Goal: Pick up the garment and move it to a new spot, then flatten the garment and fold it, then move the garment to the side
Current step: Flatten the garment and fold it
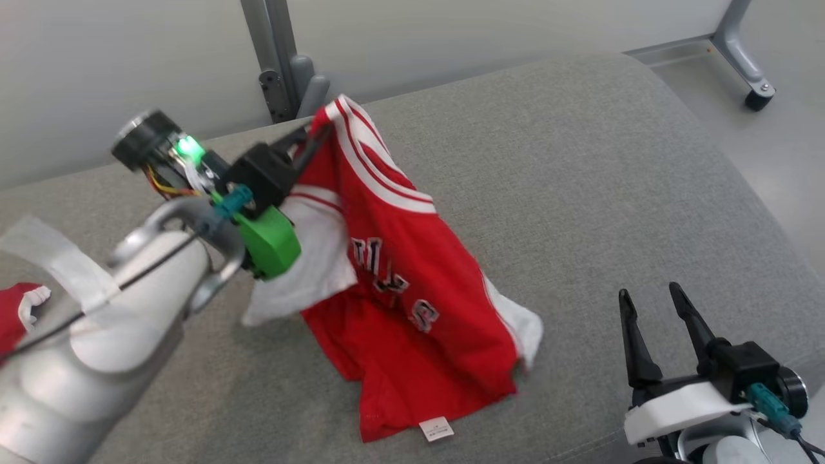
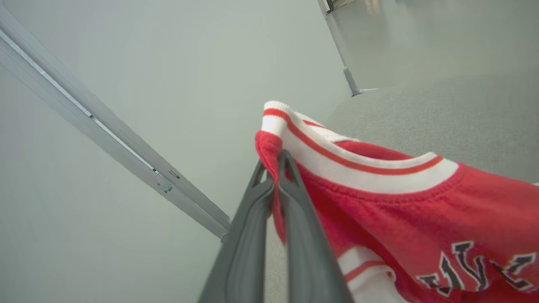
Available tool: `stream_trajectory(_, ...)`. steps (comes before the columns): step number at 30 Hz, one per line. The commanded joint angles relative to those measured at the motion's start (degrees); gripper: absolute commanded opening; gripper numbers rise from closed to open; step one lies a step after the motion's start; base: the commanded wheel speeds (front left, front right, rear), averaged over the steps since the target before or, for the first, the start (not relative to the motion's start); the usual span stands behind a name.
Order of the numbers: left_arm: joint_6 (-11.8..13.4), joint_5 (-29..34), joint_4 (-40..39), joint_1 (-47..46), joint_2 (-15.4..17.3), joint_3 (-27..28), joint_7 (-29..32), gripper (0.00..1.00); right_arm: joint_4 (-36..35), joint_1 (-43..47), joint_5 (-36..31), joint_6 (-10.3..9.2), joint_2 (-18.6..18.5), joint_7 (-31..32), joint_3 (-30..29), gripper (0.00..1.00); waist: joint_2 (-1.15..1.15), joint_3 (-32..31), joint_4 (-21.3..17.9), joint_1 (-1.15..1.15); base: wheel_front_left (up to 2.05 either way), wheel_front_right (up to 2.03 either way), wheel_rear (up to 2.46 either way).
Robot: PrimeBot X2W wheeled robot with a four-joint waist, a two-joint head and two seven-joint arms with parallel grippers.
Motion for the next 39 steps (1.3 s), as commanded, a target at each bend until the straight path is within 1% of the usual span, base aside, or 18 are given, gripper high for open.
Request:
stream_trajectory(1,-0.6,1.1,0.9,-3.1,1.3,-0.1,0.3,0.0,0.1,-1.0,0.9,-0.02,-0.1,-0.2,0.5,1.0,0.68,2.0,-2.3,0.0,0.0,0.0,0.0)
stream_trajectory(6,-2.0,2.9,6.8,-12.9,5.3,-2.2,-0.7,0.0,0.6,-4.1,3.2,-0.02,-0.1,-0.2,3.2,1.0,0.68,5.6,-8.4,0.0,0.0,0.0,0.0)
stream_trajectory(7,-2.1,3.6,9.1,-16.0,5.9,-4.0,-1.8,0.0,0.7,-4.6,4.4,-0.02,-0.1,-0.2,3.6,1.0,0.68,7.2,-10.7,0.0,0.0,0.0,0.0)
stream_trajectory(9,-2.1,2.9,11.2,-18.4,6.0,-7.0,-2.6,0.0,0.9,-4.7,5.4,-0.02,-0.1,-0.2,3.9,1.0,0.68,8.7,-12.8,0.0,0.0,0.0,0.0)
stream_trajectory(13,-2.1,0.1,15.1,-22.4,4.4,-11.4,-4.7,0.0,1.4,-4.2,7.4,-0.02,-0.1,-0.2,4.3,1.0,0.68,11.1,-16.1,0.0,0.0,0.0,0.0)
stream_trajectory(15,-2.1,-2.4,17.4,-23.0,2.5,-11.4,-6.2,0.0,1.6,-4.1,8.1,-0.02,-0.1,-0.2,4.2,1.0,0.68,11.9,-17.1,0.0,0.0,0.0,0.0)
stream_trajectory(17,-2.1,-2.9,19.6,-23.7,0.9,-11.5,-7.5,0.0,1.5,-4.2,8.7,-0.02,-0.1,-0.2,4.4,1.0,0.68,12.7,-17.9,0.0,0.0,0.0,0.0)
stream_trajectory(18,-2.1,-3.4,20.8,-23.6,0.4,-11.5,-8.1,0.26,1.5,-4.4,8.8,-0.02,-0.1,-0.2,4.5,1.0,0.68,12.9,-18.2,0.0,0.0,0.0,0.0)
stream_trajectory(20,-2.0,-4.2,23.3,-23.3,-0.8,-11.0,-8.8,1.0,1.5,-4.7,9.1,-0.02,-0.1,-0.2,4.4,1.0,0.68,13.1,-18.4,0.0,0.0,0.0,0.0)
stream_trajectory(21,-2.0,-4.1,24.6,-23.1,-1.0,-11.1,-9.1,1.0,1.5,-4.9,9.1,-0.02,-0.1,-0.2,4.3,1.0,0.68,13.1,-18.4,0.0,0.0,0.0,0.0)
stream_trajectory(24,-2.0,-7.0,27.4,-21.6,-2.1,-9.6,-9.4,1.0,1.2,-4.7,8.7,-0.02,-0.1,-0.2,3.5,1.0,0.68,12.7,-17.3,0.0,0.0,0.0,0.0)
stream_trajectory(26,-1.8,-9.4,28.0,-20.7,-2.3,-7.4,-9.8,1.0,1.1,-4.3,7.9,-0.02,-0.1,-0.2,2.9,1.0,0.68,12.2,-16.0,0.0,0.0,0.0,0.0)
stream_trajectory(29,-0.5,-13.3,26.1,-17.5,-1.9,-3.6,-10.1,1.0,1.0,-3.4,6.8,-0.02,-0.1,-0.2,1.5,1.0,0.68,10.8,-13.3,0.0,0.0,0.0,0.0)
stream_trajectory(30,-0.5,-13.3,26.1,-17.5,-1.9,-3.6,-10.1,1.0,1.0,-3.4,6.8,-0.02,-0.1,-0.2,1.5,1.0,0.68,10.8,-13.3,0.0,0.0,0.0,0.0)
stream_trajectory(32,0.8,-16.1,23.3,-13.8,-1.3,-1.0,-10.1,1.0,1.0,-2.8,5.9,-0.03,-0.1,-0.2,0.4,1.0,0.68,9.6,-11.2,0.0,0.0,0.0,0.0)
stream_trajectory(35,3.9,-20.6,17.4,-5.6,0.2,2.8,-10.2,1.0,1.0,-1.8,4.3,-0.03,-0.1,-0.2,-0.6,1.0,0.68,7.3,-8.0,0.0,0.0,0.0,0.0)
stream_trajectory(37,7.4,-22.9,12.3,1.1,1.3,5.5,-10.2,1.0,0.9,-1.1,3.4,-0.03,-0.2,-0.2,-1.1,1.0,0.68,5.8,-5.8,0.0,0.0,0.0,0.0)
stream_trajectory(39,10.7,-26.1,7.6,9.3,1.5,7.1,-10.2,1.0,0.9,-0.3,2.6,-0.02,-0.1,-0.2,-1.2,1.0,0.68,4.7,-3.6,0.0,0.0,0.0,0.0)
